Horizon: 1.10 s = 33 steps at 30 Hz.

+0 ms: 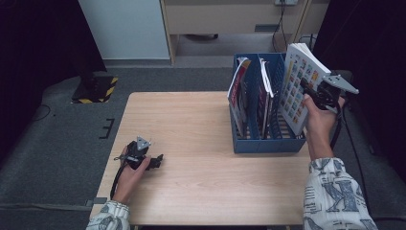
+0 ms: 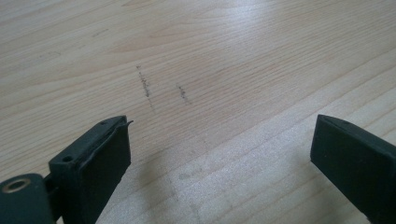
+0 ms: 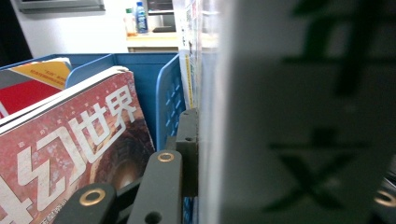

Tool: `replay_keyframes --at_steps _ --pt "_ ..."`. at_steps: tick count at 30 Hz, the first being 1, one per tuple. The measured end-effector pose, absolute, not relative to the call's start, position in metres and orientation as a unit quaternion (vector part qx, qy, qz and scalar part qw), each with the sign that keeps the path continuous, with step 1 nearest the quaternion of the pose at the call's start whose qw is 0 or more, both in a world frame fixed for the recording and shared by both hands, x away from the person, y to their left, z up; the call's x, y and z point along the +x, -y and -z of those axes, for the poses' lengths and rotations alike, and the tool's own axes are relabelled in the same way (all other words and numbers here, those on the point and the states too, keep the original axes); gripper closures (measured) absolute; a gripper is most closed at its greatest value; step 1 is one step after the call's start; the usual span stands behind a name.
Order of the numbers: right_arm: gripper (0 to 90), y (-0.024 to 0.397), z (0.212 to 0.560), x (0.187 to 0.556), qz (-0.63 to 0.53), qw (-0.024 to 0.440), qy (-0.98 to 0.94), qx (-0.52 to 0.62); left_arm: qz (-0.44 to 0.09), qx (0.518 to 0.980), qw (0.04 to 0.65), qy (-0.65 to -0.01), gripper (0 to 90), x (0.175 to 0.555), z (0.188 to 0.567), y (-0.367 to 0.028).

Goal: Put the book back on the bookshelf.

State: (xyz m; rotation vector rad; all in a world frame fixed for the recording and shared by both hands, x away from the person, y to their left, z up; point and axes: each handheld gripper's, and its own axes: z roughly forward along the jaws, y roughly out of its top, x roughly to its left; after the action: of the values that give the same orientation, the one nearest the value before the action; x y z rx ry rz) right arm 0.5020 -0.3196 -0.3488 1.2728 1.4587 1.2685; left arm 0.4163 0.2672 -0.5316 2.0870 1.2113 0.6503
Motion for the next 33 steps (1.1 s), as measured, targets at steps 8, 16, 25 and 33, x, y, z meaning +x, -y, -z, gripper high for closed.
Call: replay_keyframes --at_steps 8,16,25,33 --pt "74.0 0.316 0.358 0.508 -0.510 0.398 -0.572 0.503 -0.248 0.791 0.319 -0.460 4.7 0.416 0.531 -0.267" --pt "74.0 0.314 0.369 0.512 -0.503 0.398 -0.572 0.511 -0.248 0.790 0.320 -0.459 4.8 0.416 0.530 -0.267" --pt "74.0 0.314 0.378 0.515 -0.495 0.398 -0.577 0.513 -0.248 0.790 0.321 -0.459 4.8 0.416 0.529 -0.268" --pt "74.0 0.314 0.384 0.515 -0.499 0.386 -0.587 0.507 -0.249 0.790 0.321 -0.458 4.8 0.415 0.529 -0.267"
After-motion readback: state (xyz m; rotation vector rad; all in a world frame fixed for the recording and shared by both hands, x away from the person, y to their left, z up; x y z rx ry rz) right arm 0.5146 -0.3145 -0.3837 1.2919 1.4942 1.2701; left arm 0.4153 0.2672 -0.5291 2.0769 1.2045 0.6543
